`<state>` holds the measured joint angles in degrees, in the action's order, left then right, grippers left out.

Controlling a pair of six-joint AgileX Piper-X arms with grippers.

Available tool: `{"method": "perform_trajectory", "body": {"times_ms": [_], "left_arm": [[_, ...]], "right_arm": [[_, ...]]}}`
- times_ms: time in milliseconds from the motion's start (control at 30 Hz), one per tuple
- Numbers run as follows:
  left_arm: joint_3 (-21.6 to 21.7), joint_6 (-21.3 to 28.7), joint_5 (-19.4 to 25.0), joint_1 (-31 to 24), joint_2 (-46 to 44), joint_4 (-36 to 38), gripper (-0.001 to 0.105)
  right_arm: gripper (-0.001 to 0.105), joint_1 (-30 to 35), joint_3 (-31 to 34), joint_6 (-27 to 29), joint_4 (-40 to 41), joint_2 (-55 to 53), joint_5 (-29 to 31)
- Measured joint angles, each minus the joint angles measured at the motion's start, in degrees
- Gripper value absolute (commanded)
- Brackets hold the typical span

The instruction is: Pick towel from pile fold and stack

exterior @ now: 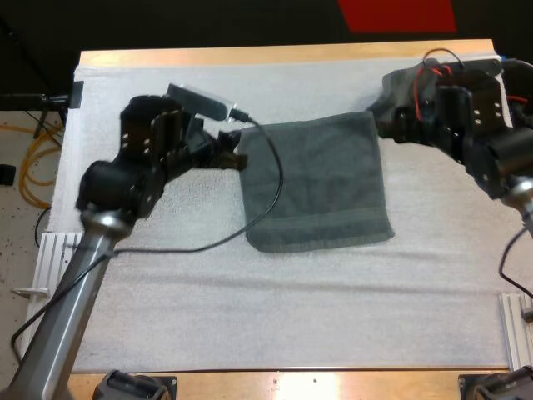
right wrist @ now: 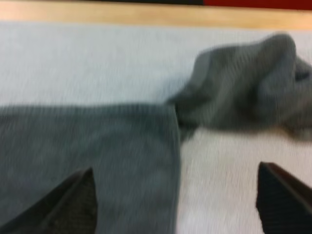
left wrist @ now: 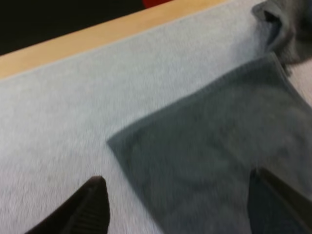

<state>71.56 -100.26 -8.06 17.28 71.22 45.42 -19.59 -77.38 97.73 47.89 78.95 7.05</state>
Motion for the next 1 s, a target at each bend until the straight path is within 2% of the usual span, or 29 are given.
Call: {"method": "perform_trajectory", "body": {"times_ms": [233, 467, 800, 1000], "left_arm": [[-1.3, 0.0, 0.0, 0.0, -10.0, 10.7, 0.059], [-6.3, -0.8, 0.0, 0.0, -21.4, 17.3, 0.059], [-15.8, -5.8, -1.6, 0.0, -32.1, 20.4, 0.059], [-18.0, -6.0, -1.6, 0.0, -33.3, 20.5, 0.059]], "right_arm": [[0.066, 0.0, 1.2, -1.3, 8.9, -7.6, -1.2], [0.066, 0.0, 8.1, -3.5, 13.3, -15.6, -2.6], [0.066, 1.1, 18.8, -3.9, 13.1, -18.9, -2.9], [0.066, 10.4, 24.8, -3.5, 6.9, -15.7, -6.5]]}}
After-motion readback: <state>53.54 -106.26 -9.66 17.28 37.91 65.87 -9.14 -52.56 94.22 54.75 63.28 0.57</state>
